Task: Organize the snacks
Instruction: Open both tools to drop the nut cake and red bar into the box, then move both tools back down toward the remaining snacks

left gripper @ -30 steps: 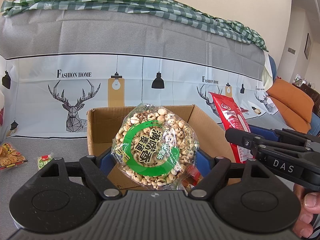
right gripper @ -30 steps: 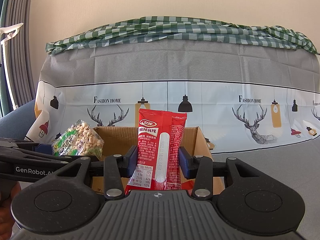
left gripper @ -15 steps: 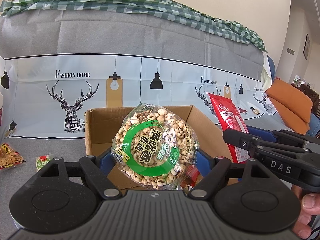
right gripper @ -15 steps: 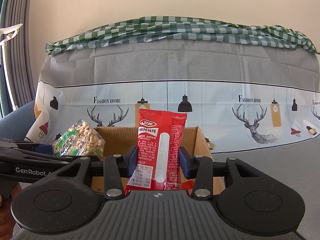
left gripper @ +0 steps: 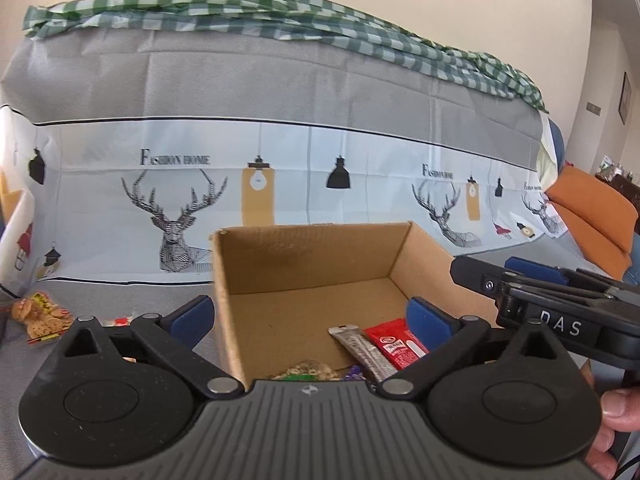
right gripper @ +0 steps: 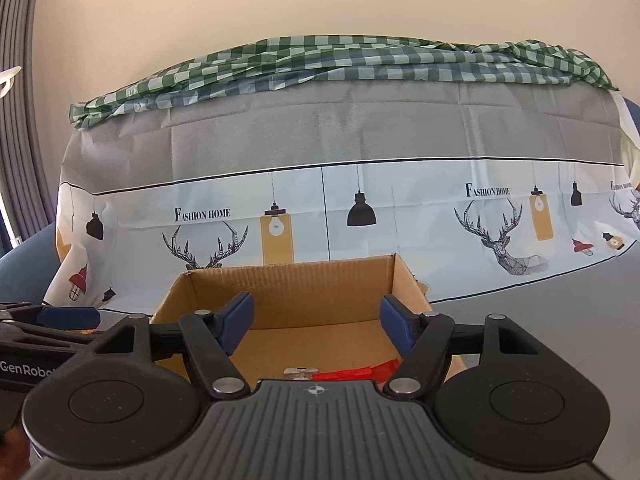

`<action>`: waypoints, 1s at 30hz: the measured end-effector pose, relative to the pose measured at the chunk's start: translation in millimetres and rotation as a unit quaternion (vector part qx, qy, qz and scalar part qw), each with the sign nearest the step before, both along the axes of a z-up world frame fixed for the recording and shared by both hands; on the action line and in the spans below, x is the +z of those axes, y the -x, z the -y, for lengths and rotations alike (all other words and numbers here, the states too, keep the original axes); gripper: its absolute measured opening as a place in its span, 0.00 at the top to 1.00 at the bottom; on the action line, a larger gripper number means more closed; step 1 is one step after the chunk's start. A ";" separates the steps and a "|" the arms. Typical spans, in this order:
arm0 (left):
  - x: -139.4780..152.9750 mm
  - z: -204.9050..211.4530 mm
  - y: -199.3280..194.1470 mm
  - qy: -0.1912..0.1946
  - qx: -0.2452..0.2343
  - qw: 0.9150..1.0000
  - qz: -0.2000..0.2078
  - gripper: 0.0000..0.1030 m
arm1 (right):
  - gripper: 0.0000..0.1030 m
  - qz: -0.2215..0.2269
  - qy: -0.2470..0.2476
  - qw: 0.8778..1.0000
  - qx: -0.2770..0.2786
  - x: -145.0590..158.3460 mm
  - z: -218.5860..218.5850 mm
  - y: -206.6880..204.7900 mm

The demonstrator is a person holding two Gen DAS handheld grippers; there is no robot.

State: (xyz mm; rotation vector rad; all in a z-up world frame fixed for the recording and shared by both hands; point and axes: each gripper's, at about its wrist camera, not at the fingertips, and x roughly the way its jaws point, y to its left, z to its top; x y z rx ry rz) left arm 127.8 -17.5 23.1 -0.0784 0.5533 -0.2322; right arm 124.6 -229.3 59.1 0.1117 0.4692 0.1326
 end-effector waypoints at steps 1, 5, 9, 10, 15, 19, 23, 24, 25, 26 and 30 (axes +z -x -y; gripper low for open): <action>1.2 -5.4 1.0 0.001 0.006 1.000 0.002 0.01 | 0.31 0.001 -0.001 1.000 -0.001 0.4 -4.5 -0.3; 5.4 -32.1 5.2 0.007 0.041 0.999 0.008 0.10 | 0.31 0.009 -0.007 1.000 -0.004 2.5 -27.8 1.3; 6.6 -67.0 6.0 0.015 0.084 0.996 -0.004 0.43 | 0.31 0.020 -0.012 1.000 0.003 4.8 -57.9 4.9; 5.9 -76.7 5.5 0.018 0.095 0.995 -0.011 0.45 | 0.31 0.022 -0.013 1.000 0.006 4.6 -66.0 5.8; 0.2 -133.2 3.8 0.050 0.149 0.987 -0.041 0.63 | 0.31 0.035 -0.014 0.999 0.023 3.7 -107.5 11.8; -8.3 -170.5 5.5 0.058 0.173 0.982 -0.040 0.65 | 0.39 0.036 -0.018 0.998 0.049 0.3 -137.8 15.2; -36.3 -205.0 2.1 0.070 0.196 0.976 -0.067 0.65 | 0.49 0.030 -0.022 0.996 0.080 -5.0 -166.7 17.4; -41.1 -214.7 -0.4 0.087 0.205 0.972 -0.077 0.65 | 0.52 0.029 -0.022 0.995 0.088 -6.2 -173.2 17.6; -43.7 -223.8 -1.9 0.107 0.210 0.968 -0.080 0.65 | 0.54 0.027 -0.023 0.995 0.095 -7.6 -179.4 17.9; -45.4 -231.9 -3.5 0.121 0.214 0.966 -0.079 0.65 | 0.55 0.024 -0.024 0.994 0.103 -9.0 -185.8 17.8; -56.6 -251.7 -13.7 0.151 0.230 0.957 -0.090 0.65 | 0.56 0.020 -0.014 0.992 0.126 -16.5 -211.0 15.9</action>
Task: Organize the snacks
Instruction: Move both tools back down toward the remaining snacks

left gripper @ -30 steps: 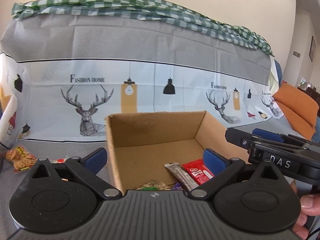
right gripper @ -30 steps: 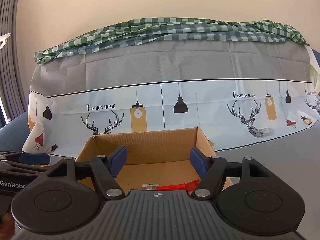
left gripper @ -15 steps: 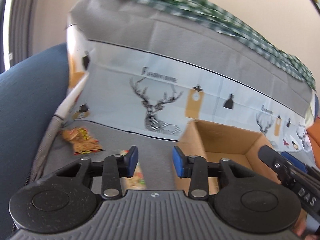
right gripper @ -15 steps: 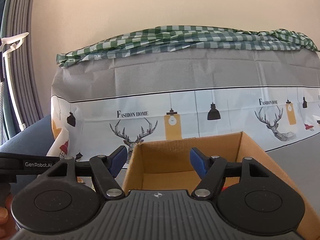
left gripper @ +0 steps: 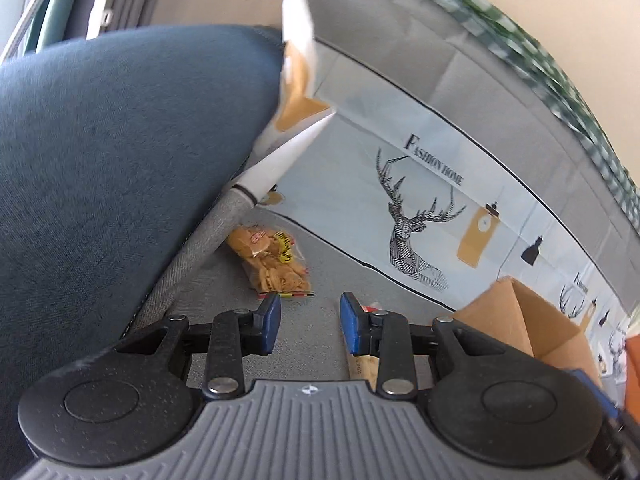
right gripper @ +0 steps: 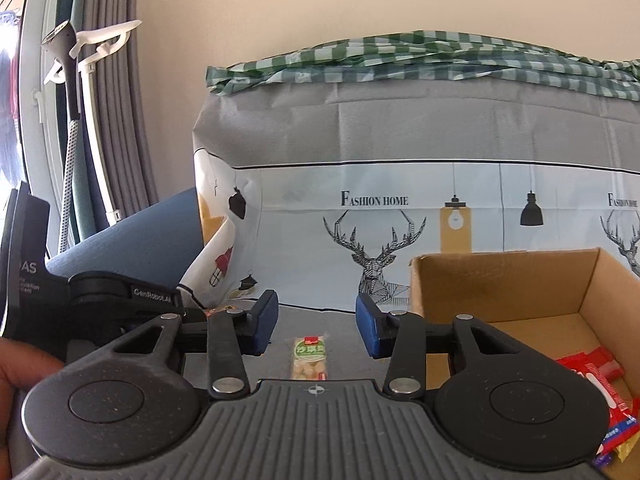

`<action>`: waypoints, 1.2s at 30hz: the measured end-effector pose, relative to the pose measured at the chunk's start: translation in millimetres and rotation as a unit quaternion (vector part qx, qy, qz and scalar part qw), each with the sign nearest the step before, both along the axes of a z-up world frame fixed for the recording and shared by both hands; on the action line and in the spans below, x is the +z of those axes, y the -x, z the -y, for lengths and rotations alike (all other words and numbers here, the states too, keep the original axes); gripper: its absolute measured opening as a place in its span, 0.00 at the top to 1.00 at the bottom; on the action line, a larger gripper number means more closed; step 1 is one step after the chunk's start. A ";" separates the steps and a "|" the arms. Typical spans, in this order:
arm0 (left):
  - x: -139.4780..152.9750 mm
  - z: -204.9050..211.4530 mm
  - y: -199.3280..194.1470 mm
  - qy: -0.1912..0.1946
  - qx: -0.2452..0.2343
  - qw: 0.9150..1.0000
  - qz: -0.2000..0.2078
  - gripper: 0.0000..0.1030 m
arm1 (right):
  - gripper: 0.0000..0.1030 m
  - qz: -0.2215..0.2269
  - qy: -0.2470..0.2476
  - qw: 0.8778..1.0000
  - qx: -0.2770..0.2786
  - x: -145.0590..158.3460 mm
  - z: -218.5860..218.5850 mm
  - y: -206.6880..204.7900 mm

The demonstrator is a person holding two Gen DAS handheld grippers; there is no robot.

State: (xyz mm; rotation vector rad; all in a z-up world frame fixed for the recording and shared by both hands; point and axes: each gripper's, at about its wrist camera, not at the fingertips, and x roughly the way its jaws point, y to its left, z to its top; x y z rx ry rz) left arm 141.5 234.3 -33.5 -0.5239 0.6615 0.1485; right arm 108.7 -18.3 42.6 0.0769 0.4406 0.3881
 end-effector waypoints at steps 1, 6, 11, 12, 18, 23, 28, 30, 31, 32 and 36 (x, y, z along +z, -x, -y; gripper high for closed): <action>-3.2 -3.3 -2.9 0.009 0.003 1.000 -0.002 0.65 | 0.56 -0.004 0.002 1.000 0.004 -2.9 -5.6 -2.6; -16.4 -13.9 -20.1 0.026 0.011 0.999 -0.017 0.64 | 0.56 -0.034 0.008 0.999 0.016 -17.5 -26.7 -16.8; -28.0 -15.3 -35.6 0.025 0.001 0.999 -0.034 0.63 | 0.52 -0.061 0.020 0.998 0.014 -33.6 -44.6 -37.0; -29.5 -14.7 -38.8 0.022 -0.002 0.999 -0.035 0.61 | 0.49 -0.066 0.024 0.997 0.011 -37.5 -47.9 -41.7; -41.1 -15.7 -59.1 0.000 0.002 0.999 -0.048 0.39 | 0.37 -0.112 0.037 0.993 -0.013 -60.8 -60.8 -67.7; -55.1 -18.8 -75.1 -0.006 0.004 0.998 -0.061 0.31 | 0.24 -0.143 0.053 0.988 -0.021 -78.1 -71.4 -83.2; -62.5 -17.7 -89.7 -0.016 -0.002 0.998 -0.061 0.30 | 0.22 -0.168 0.055 0.983 -0.041 -96.2 -69.1 -97.5; -65.0 -18.1 -94.2 -0.016 -0.003 0.998 -0.061 0.30 | 0.22 -0.179 0.058 0.981 -0.044 -104.7 -69.3 -102.0; -66.0 -17.9 -96.6 -0.015 -0.002 0.998 -0.061 0.30 | 0.22 -0.185 0.061 0.980 -0.043 -109.1 -70.1 -104.0; -67.0 -17.5 -99.4 -0.013 -0.002 0.998 -0.060 0.30 | 0.22 -0.190 0.063 0.979 -0.042 -113.0 -70.7 -104.8; -70.5 -15.8 -105.7 -0.012 0.000 0.998 -0.059 0.31 | 0.22 -0.201 0.076 0.976 -0.044 -123.5 -73.5 -104.9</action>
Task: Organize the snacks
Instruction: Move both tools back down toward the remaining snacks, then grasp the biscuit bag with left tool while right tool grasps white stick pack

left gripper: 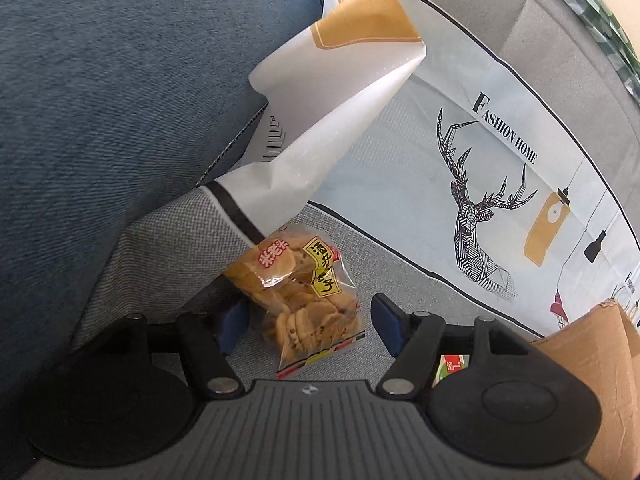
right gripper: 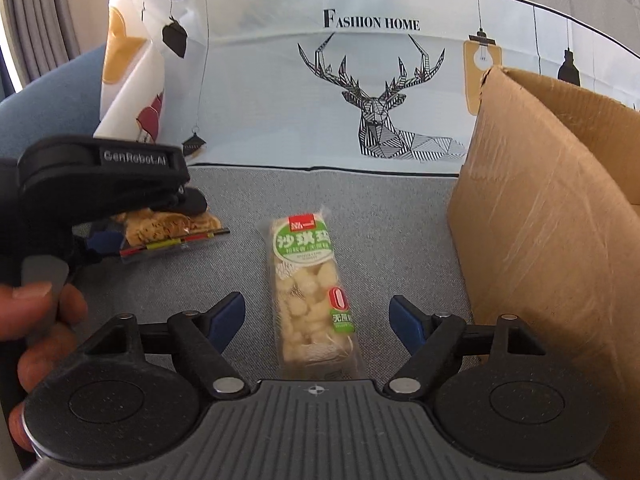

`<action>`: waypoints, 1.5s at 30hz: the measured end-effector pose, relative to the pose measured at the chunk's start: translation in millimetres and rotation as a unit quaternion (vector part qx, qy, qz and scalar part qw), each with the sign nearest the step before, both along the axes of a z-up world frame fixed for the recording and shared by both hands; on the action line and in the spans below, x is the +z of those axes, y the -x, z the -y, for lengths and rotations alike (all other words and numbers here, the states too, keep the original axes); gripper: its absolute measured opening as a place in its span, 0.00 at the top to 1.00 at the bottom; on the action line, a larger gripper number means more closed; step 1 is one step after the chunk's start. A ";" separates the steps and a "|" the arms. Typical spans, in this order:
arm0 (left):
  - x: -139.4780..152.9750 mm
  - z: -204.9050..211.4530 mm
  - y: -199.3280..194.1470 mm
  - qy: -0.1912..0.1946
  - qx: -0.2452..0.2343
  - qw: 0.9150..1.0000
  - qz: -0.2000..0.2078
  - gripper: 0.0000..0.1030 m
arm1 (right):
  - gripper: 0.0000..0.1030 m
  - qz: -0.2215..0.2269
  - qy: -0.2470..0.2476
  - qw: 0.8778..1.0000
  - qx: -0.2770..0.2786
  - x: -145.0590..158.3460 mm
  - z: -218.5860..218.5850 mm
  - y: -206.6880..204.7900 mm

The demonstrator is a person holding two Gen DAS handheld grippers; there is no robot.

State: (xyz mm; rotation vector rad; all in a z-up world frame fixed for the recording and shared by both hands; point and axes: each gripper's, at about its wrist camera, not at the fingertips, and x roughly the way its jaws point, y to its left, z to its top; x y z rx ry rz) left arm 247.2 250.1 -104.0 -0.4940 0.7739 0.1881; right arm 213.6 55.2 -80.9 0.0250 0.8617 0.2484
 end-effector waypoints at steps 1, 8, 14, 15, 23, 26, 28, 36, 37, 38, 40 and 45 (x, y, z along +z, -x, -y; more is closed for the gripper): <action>-0.1 1.1 -0.9 0.000 0.001 1.000 0.000 0.32 | 0.23 -0.002 0.002 1.000 0.000 -1.3 0.0 -0.8; 1.8 7.7 -3.7 -0.019 -0.005 1.000 -0.009 0.49 | 0.61 -0.013 -0.002 1.000 0.014 -6.6 1.5 0.2; 11.8 18.9 11.8 -0.033 -0.023 0.999 -0.016 0.51 | 0.63 -0.011 -0.014 1.000 0.024 -3.9 5.3 14.1; 13.5 20.1 16.7 -0.034 -0.027 0.999 -0.018 0.52 | 0.63 -0.009 -0.012 0.999 0.030 -0.9 6.0 18.5; 29.3 31.9 74.1 -0.045 -0.065 0.996 -0.046 0.53 | 0.63 -0.014 -0.023 0.997 0.078 29.1 25.7 77.2; 40.3 41.6 101.0 -0.066 -0.082 0.993 -0.045 0.53 | 0.63 -0.004 -0.015 0.995 0.098 40.4 29.9 108.7; 46.6 46.5 118.8 -0.072 -0.095 0.992 -0.045 0.53 | 0.63 0.001 -0.015 0.994 0.108 45.8 36.6 128.4; 48.0 60.2 169.4 -0.054 -0.118 0.989 -0.077 0.53 | 0.63 -0.028 -0.021 0.989 0.145 39.8 66.1 187.4; 47.7 61.2 174.5 -0.045 -0.117 0.989 -0.078 0.53 | 0.63 -0.028 -0.020 0.988 0.149 38.9 67.8 192.3; 46.8 62.0 179.4 -0.034 -0.116 0.989 -0.081 0.53 | 0.63 -0.028 -0.016 0.988 0.151 37.8 69.5 196.7; 40.7 63.3 188.7 -0.003 -0.114 0.989 -0.098 0.53 | 0.63 -0.041 -0.007 0.987 0.152 34.3 73.0 202.3; 20.1 68.6 202.6 0.034 -0.092 0.982 -0.159 0.53 | 0.61 -0.054 -0.007 0.986 0.159 33.9 79.3 205.2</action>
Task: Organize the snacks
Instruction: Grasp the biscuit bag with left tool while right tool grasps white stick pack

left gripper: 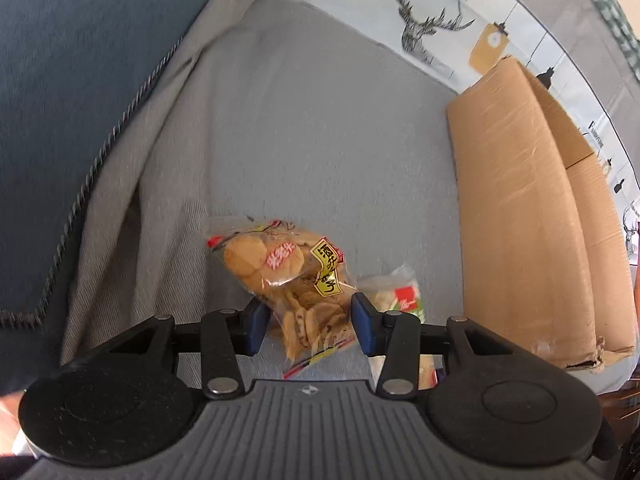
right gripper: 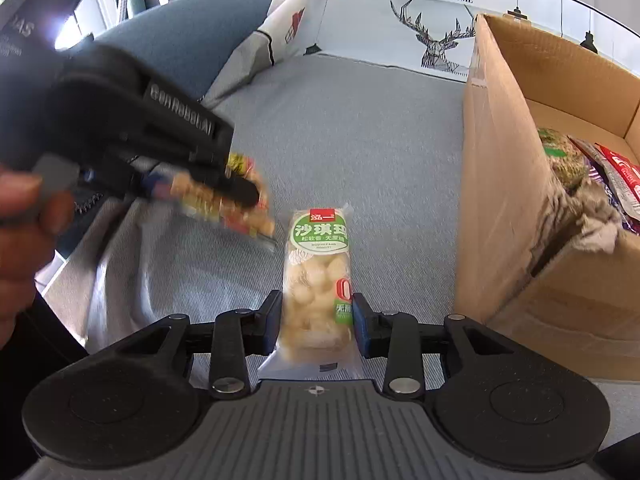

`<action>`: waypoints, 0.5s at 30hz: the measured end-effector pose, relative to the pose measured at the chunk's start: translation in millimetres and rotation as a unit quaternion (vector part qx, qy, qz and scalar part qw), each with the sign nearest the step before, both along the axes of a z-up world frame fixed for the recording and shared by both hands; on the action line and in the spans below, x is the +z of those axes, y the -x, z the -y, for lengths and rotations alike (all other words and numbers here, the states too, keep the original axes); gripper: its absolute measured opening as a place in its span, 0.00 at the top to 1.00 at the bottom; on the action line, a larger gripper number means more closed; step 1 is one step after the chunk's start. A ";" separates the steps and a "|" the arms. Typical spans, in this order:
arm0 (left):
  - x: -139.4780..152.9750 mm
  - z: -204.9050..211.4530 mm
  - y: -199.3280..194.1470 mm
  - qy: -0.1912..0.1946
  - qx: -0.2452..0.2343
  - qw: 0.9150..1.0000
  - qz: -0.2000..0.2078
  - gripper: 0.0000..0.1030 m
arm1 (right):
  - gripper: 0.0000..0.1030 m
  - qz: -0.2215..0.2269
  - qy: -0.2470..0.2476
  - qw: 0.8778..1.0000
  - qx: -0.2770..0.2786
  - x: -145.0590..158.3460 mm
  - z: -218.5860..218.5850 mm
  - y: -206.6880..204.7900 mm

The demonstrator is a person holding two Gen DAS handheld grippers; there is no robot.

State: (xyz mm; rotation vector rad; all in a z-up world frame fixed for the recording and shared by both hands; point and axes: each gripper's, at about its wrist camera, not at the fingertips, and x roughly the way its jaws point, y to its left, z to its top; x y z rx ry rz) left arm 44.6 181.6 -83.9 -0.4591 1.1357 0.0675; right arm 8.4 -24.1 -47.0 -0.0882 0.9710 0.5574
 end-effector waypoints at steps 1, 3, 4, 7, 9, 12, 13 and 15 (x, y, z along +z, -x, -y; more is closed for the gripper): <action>-0.8 1.9 0.2 -0.009 0.001 1.000 -0.002 0.51 | 0.61 -0.004 -0.004 1.000 -0.001 -0.7 1.3 -0.4; -0.7 5.4 -1.0 -0.026 0.002 1.000 0.000 0.40 | 0.58 -0.005 -0.010 1.000 -0.004 -1.6 3.3 -2.3; -0.7 6.2 -1.7 -0.030 0.003 1.000 0.001 0.37 | 0.54 -0.004 -0.011 1.000 -0.003 -1.9 3.4 -3.2; -2.5 9.6 -5.0 -0.035 0.002 0.999 0.000 0.34 | 0.48 -0.003 -0.013 1.000 -0.004 -4.2 3.8 -4.7; -3.0 10.2 -5.9 -0.042 0.005 0.999 -0.001 0.32 | 0.47 -0.006 -0.015 1.000 -0.003 -6.5 2.6 -6.9; -4.5 13.6 -10.3 -0.052 0.006 0.999 -0.004 0.28 | 0.46 -0.008 -0.015 1.000 0.001 -9.5 -1.1 -5.7; -5.0 14.9 -11.1 -0.058 0.005 0.998 -0.005 0.27 | 0.46 -0.008 -0.015 1.000 0.003 -10.2 -1.0 -5.1; -6.0 17.7 -13.2 -0.069 -0.001 0.998 -0.009 0.25 | 0.46 -0.010 -0.014 1.000 0.006 -12.0 -2.2 -5.4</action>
